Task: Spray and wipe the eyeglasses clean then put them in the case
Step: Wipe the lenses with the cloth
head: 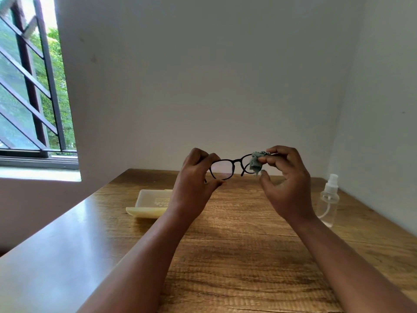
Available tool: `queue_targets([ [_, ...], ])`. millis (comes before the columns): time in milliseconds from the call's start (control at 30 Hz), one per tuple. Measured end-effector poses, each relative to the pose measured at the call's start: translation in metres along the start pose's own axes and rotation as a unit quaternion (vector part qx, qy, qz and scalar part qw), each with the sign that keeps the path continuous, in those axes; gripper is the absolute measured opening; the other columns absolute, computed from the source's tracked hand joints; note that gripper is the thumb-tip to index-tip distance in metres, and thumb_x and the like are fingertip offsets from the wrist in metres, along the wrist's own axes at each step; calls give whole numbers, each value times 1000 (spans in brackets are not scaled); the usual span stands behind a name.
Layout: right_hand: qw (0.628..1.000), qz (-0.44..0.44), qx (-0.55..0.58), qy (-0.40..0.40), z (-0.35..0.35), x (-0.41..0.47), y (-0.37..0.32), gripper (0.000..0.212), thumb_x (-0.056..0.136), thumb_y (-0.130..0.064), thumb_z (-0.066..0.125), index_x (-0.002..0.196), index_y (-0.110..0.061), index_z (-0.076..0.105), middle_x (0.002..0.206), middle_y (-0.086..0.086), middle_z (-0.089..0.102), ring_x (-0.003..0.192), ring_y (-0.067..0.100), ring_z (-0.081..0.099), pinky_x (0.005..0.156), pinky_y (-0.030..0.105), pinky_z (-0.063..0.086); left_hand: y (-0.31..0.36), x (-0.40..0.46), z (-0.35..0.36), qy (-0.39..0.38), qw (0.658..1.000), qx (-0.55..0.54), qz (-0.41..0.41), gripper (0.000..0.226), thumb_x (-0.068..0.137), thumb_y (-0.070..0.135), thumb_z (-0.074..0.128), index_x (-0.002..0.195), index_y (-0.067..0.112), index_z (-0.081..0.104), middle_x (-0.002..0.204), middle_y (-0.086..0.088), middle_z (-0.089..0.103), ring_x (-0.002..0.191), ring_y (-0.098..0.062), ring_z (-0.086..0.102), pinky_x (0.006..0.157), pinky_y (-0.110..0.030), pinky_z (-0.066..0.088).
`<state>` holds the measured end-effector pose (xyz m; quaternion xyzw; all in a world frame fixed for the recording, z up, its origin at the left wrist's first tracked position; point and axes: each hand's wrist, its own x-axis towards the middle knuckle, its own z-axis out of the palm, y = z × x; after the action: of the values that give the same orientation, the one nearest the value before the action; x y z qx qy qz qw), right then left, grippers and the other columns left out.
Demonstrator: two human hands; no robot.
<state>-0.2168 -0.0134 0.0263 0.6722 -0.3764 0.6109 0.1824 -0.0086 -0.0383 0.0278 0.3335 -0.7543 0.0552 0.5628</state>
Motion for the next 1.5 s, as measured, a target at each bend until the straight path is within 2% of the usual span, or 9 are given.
queue_targets([
  [133, 997, -27, -43, -62, -2, -1, -3, 33, 79, -10, 78, 110, -1, 68, 121, 9, 53, 116, 13, 54, 103, 17, 41, 0, 1, -1, 4, 1000, 6, -5, 49, 63, 12, 87, 108, 13, 68, 99, -1, 51, 90, -16, 53, 73, -22, 46],
  [300, 989, -73, -102, -81, -1, -2, -2, 19, 83, 0, 73, 102, 0, 70, 110, 10, 60, 103, 22, 63, 89, 38, 55, -2, 0, -1, 3, 1000, 1, -10, 49, 64, 13, 87, 109, 13, 68, 99, 0, 50, 89, -16, 52, 73, -14, 40],
  [467, 982, -124, -91, -112, 2, -6, -10, 16, 85, -2, 71, 102, -2, 71, 108, 8, 63, 100, 21, 64, 89, 34, 53, -2, 1, 0, -5, 1000, 0, 1, 46, 64, 12, 87, 107, 12, 68, 97, -2, 49, 87, -17, 53, 70, -14, 40],
  [733, 989, -63, -132, -31, 1, 0, -2, 12, 86, 0, 67, 98, -3, 68, 101, 7, 61, 95, 22, 60, 83, 31, 51, -1, 0, 1, -9, 1000, 1, 10, 50, 65, 13, 87, 110, 12, 67, 100, 2, 48, 90, -15, 52, 73, -8, 39],
  [867, 985, -76, -140, -66, -3, -2, -3, 7, 82, -6, 62, 89, -8, 62, 92, 2, 58, 85, 17, 55, 73, 24, 46, -2, 1, 0, 0, 1000, 8, 6, 50, 64, 14, 88, 110, 12, 68, 100, -1, 50, 90, -15, 53, 74, -11, 40],
  [1033, 983, -112, -119, -81, 4, -3, -11, 10, 85, -3, 65, 95, -7, 65, 97, 3, 60, 89, 16, 57, 79, 20, 44, -2, 0, 2, -15, 1000, 14, 14, 51, 63, 14, 88, 111, 12, 68, 99, 3, 46, 91, -16, 53, 74, -12, 39],
  [1233, 990, -46, -136, -11, -1, 2, 3, 11, 87, 0, 66, 98, -4, 66, 100, 5, 60, 93, 21, 58, 82, 24, 46, 1, -1, 1, -7, 1000, 2, 13, 51, 65, 15, 87, 111, 13, 67, 100, 3, 47, 92, -15, 52, 75, -14, 42],
  [1367, 987, -50, -146, -41, -3, -2, 1, 14, 80, 1, 65, 92, -6, 63, 96, 4, 59, 89, 20, 56, 78, 23, 44, 1, 0, -2, 4, 1000, -5, 3, 49, 64, 14, 87, 110, 13, 68, 99, -1, 50, 91, -17, 54, 76, -24, 46],
  [1500, 985, -95, -124, -78, 2, -2, -8, 13, 84, -2, 63, 96, -6, 64, 98, 4, 60, 91, 19, 57, 79, 25, 47, -1, 1, -1, 4, 1000, 0, 4, 48, 63, 15, 88, 107, 14, 68, 98, 0, 49, 89, -16, 53, 74, -22, 44],
])
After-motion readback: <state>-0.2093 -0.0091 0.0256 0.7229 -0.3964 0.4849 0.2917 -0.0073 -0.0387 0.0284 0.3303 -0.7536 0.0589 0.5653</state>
